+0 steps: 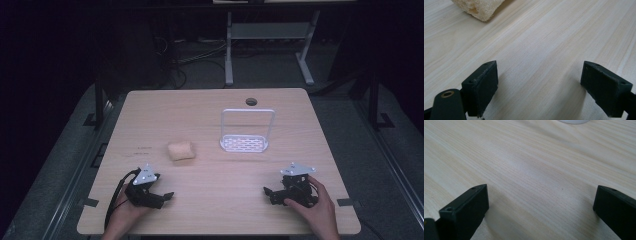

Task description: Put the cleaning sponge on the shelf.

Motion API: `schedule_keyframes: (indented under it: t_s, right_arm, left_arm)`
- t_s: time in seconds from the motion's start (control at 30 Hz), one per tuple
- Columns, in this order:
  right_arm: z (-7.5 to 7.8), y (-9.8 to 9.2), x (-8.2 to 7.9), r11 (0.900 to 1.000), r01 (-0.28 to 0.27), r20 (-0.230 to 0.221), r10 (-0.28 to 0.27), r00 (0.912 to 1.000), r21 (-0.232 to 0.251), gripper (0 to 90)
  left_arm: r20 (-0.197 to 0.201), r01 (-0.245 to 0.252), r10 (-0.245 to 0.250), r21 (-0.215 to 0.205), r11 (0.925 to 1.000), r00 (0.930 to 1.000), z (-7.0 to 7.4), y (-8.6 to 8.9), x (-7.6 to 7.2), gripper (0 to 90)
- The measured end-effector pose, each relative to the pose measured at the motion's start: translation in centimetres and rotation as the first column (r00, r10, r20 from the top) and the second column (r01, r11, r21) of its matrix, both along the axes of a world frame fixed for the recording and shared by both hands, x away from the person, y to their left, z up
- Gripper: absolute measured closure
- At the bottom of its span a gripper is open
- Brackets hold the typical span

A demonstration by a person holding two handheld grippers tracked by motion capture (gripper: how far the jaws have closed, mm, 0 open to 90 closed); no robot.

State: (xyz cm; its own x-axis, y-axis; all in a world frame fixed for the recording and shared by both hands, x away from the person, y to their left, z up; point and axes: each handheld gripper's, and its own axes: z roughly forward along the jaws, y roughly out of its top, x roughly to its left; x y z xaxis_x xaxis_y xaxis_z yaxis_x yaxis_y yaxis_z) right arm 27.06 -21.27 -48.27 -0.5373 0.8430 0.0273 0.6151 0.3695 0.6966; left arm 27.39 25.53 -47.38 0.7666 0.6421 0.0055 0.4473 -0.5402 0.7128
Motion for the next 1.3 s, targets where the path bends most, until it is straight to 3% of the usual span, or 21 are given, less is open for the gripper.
schedule_keyframes:
  t_s: [0.47,1.3]
  right_arm:
    - [0.0,-0.1,0.0,1.0,-0.009,0.001,0.009,1.0,0.002,0.0]
    - [0.0,-0.1,0.1,1.0,-0.02,0.003,0.02,0.9998,0.003,0.0]
  left_arm:
    - [0.002,0.005,-0.005,-0.021,0.9998,1.0,0.7,0.6,0.2,14.0]
    - [0.004,0.013,-0.013,-0.015,0.9998,0.9999,2.7,1.0,2.0,14.0]
